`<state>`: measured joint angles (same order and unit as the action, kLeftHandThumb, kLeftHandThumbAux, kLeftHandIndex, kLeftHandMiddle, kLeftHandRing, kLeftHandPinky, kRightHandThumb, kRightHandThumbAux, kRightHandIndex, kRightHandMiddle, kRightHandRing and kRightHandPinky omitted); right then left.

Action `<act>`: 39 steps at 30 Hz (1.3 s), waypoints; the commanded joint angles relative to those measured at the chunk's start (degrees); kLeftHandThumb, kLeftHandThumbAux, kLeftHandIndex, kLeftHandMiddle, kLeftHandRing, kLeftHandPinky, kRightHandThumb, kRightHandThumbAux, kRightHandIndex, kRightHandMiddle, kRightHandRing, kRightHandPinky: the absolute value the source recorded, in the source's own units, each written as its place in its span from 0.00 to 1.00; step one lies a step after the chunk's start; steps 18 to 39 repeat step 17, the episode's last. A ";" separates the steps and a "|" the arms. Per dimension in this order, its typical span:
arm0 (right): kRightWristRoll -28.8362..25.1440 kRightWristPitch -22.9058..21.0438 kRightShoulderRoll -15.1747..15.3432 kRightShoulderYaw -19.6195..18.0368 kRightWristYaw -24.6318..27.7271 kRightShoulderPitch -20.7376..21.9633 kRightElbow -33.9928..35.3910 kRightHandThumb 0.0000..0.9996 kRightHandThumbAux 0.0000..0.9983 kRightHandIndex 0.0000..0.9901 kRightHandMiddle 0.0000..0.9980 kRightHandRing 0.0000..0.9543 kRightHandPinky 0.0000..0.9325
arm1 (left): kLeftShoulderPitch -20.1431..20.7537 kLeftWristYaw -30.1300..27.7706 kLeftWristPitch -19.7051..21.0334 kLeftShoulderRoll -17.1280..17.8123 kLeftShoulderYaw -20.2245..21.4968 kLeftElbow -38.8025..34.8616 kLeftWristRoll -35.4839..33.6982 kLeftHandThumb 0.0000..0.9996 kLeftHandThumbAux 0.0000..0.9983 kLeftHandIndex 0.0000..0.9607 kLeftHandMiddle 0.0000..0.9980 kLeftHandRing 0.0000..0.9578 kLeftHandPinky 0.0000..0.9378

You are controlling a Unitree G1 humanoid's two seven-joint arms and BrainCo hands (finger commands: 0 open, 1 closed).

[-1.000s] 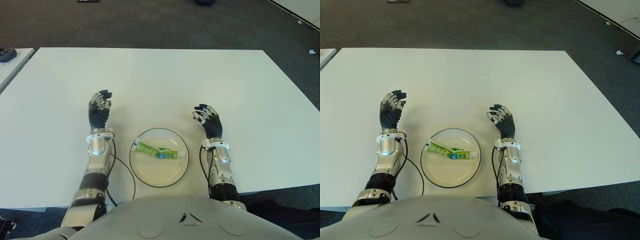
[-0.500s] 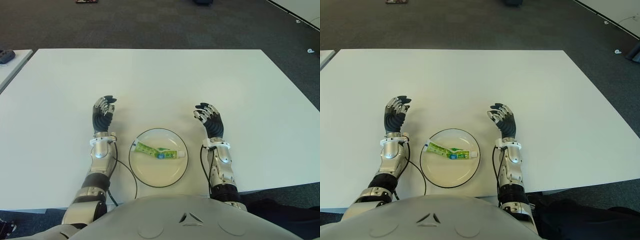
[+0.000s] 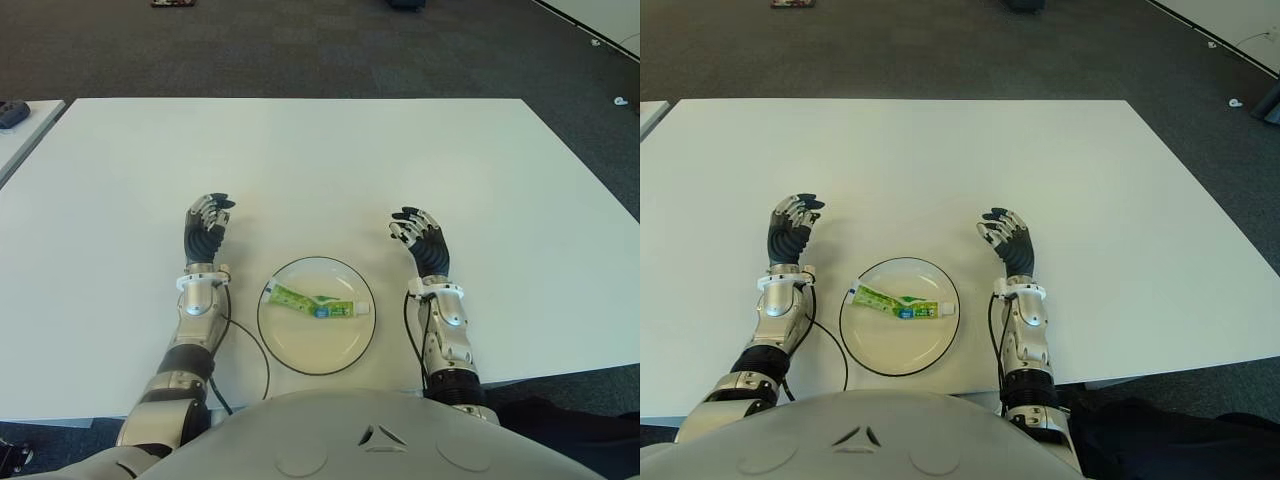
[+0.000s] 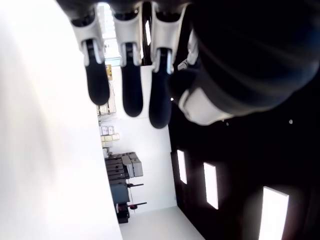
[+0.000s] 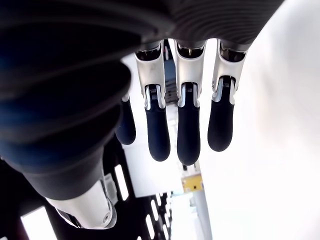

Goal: Put the toothpaste on the table into the plate.

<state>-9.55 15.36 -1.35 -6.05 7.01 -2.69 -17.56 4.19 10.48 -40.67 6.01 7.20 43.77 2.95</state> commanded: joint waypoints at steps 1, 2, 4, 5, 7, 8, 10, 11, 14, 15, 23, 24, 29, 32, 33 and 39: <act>-0.19 -1.17 0.00 -0.08 0.07 -0.08 -0.34 0.16 0.83 0.32 0.41 0.47 0.49 | -2.76 -1.12 3.10 0.36 -1.28 1.45 1.49 0.70 0.72 0.45 0.64 0.67 0.65; -0.22 -1.19 0.01 -0.13 0.05 -0.03 -0.42 0.16 0.83 0.32 0.41 0.47 0.49 | -2.93 -1.18 3.87 0.38 -1.45 1.08 1.55 0.70 0.72 0.45 0.64 0.67 0.65; -0.14 -1.19 0.05 -0.18 -0.06 0.04 -0.55 0.16 0.84 0.32 0.41 0.47 0.49 | -3.27 -1.12 5.50 0.45 -1.79 0.32 1.72 0.71 0.72 0.45 0.64 0.67 0.65; -0.09 -1.14 0.08 -0.21 -0.10 0.09 -0.65 0.16 0.84 0.32 0.41 0.46 0.49 | -3.42 -1.09 6.27 0.48 -1.95 -0.05 1.75 0.71 0.72 0.45 0.64 0.67 0.64; -0.06 -1.05 0.12 -0.25 -0.12 0.17 -0.79 0.16 0.85 0.32 0.41 0.46 0.49 | -3.63 -1.06 7.25 0.52 -2.18 -0.65 1.68 0.71 0.72 0.45 0.64 0.67 0.64; -0.06 -1.00 0.13 -0.26 -0.10 0.20 -0.84 0.17 0.85 0.31 0.41 0.46 0.49 | -3.72 -1.06 7.63 0.54 -2.27 -0.91 1.63 0.71 0.72 0.45 0.64 0.67 0.64; -0.08 -0.94 0.15 -0.30 -0.07 0.27 -0.94 0.17 0.86 0.31 0.41 0.46 0.49 | -3.85 -1.06 8.18 0.54 -2.37 -1.33 1.57 0.71 0.72 0.45 0.64 0.67 0.64; -0.11 -0.82 0.14 -0.31 -0.01 0.28 -0.96 0.17 0.86 0.31 0.41 0.46 0.49 | -3.93 -1.11 8.38 0.53 -2.39 -1.52 1.51 0.71 0.72 0.45 0.64 0.67 0.64; -0.26 -0.24 0.08 -0.34 0.21 0.30 -1.05 0.18 0.86 0.31 0.40 0.46 0.50 | -4.07 -1.14 8.51 0.40 -2.28 -1.86 1.32 0.71 0.72 0.45 0.63 0.66 0.63; -0.29 -0.13 0.07 -0.33 0.29 0.26 -1.02 0.18 0.86 0.31 0.40 0.46 0.50 | -4.13 -1.12 8.42 0.34 -2.22 -1.99 1.25 0.71 0.72 0.45 0.63 0.66 0.63; -0.31 -0.08 0.11 -0.30 0.46 0.25 -1.01 0.18 0.87 0.31 0.40 0.46 0.49 | -4.18 -1.15 8.36 0.28 -2.16 -2.20 1.17 0.71 0.72 0.45 0.63 0.65 0.63; -0.31 -0.08 0.11 -0.30 0.46 0.25 -1.01 0.18 0.87 0.31 0.40 0.46 0.49 | -4.18 -1.15 8.36 0.28 -2.16 -2.20 1.17 0.71 0.72 0.45 0.63 0.65 0.63; -0.31 -0.08 0.11 -0.30 0.46 0.25 -1.01 0.18 0.87 0.31 0.40 0.46 0.49 | -4.18 -1.15 8.36 0.28 -2.16 -2.20 1.17 0.71 0.72 0.45 0.63 0.65 0.63; -0.31 -0.08 0.11 -0.30 0.46 0.25 -1.01 0.18 0.87 0.31 0.40 0.46 0.49 | -4.18 -1.15 8.36 0.28 -2.16 -2.20 1.17 0.71 0.72 0.45 0.63 0.65 0.63; -0.31 -0.08 0.11 -0.30 0.46 0.25 -1.01 0.18 0.87 0.31 0.40 0.46 0.49 | -4.18 -1.15 8.36 0.28 -2.16 -2.20 1.17 0.71 0.72 0.45 0.63 0.65 0.63; -0.31 -0.08 0.11 -0.30 0.46 0.25 -1.01 0.18 0.87 0.31 0.40 0.46 0.49 | -4.18 -1.15 8.36 0.28 -2.16 -2.20 1.17 0.71 0.72 0.45 0.63 0.65 0.63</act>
